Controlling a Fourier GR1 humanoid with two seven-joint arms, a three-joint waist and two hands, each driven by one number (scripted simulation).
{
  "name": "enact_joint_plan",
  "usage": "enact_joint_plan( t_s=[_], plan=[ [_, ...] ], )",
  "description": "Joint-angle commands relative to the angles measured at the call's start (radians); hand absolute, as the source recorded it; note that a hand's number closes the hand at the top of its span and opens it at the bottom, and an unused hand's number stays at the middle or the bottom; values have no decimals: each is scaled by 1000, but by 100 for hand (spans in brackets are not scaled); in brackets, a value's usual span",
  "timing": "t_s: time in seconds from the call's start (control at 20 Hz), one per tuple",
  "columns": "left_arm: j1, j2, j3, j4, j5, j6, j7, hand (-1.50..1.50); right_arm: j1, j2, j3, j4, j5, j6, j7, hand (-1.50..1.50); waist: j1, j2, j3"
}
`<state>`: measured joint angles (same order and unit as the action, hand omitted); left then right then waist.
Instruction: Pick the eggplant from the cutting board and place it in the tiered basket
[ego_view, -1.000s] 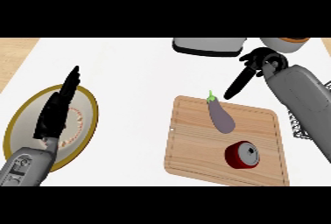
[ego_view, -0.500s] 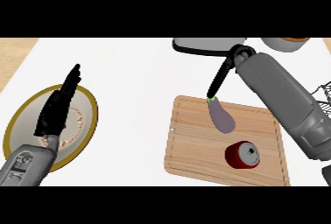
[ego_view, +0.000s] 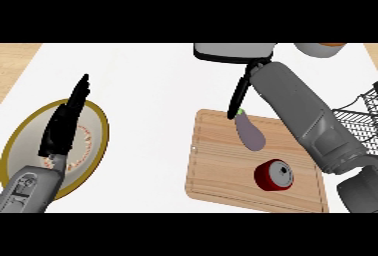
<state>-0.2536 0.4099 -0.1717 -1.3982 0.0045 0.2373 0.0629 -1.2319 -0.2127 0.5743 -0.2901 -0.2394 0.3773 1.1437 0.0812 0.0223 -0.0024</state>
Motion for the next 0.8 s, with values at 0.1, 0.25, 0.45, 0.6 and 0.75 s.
enact_joint_plan(
  t_s=[0.1,0.25,0.45,0.6,0.75],
  plan=[
    [2,-17,11,19,-7,12,-19,0,-98,84,13,137,0,144,206,-150,-21,-5,1],
    [25,9,44,42,11,-13,-48,0,-110,104,18,184,8,157,172,-150,-31,-7,1],
    [20,-26,1,-12,-25,19,14,0,-150,159,37,215,29,216,147,-150,-36,-12,2],
    [38,-9,19,-4,-20,1,-12,0,-137,183,57,264,57,190,110,-150,-37,-10,2],
    [28,-24,27,-6,-16,10,15,0,-169,203,65,280,74,224,81,-150,-47,-13,2]
  ],
)
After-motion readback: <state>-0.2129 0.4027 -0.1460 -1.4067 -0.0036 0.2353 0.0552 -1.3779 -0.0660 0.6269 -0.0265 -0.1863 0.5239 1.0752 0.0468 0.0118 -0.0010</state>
